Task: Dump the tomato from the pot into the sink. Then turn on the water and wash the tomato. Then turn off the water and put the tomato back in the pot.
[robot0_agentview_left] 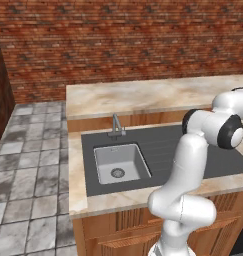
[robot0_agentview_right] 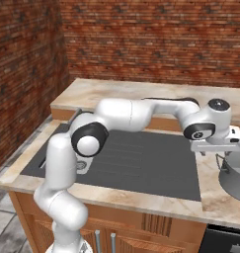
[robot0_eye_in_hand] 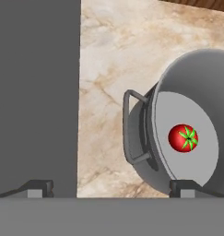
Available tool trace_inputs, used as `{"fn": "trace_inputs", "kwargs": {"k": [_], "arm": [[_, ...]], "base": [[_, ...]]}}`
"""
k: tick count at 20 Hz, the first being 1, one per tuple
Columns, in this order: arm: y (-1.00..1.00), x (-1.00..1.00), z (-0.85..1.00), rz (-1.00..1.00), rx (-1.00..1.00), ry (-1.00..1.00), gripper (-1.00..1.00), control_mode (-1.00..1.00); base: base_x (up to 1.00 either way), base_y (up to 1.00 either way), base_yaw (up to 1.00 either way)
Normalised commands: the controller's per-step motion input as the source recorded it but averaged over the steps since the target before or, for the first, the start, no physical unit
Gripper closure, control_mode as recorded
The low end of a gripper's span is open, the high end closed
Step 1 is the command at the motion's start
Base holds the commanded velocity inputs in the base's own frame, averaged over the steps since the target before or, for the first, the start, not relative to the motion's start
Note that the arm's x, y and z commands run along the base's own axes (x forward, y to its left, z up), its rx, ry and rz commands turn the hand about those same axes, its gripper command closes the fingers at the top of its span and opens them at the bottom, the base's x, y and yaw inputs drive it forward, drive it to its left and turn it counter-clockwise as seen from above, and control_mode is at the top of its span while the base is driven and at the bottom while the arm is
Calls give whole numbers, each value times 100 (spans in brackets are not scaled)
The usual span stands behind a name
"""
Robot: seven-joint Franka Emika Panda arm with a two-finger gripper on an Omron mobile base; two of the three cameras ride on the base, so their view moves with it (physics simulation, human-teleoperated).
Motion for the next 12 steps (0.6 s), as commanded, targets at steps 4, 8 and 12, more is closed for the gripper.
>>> {"fn": "trace_inputs", "kwargs": {"k": [4,8,12], "arm": [[0,10,-24,0,-12,0,-100,-100],[0,8,-23,0,-13,0,-100,-100],[0,14,-22,0,-11,0,-100,-100]], "base": [[0,0,0],[0,0,0],[0,0,0]]}}
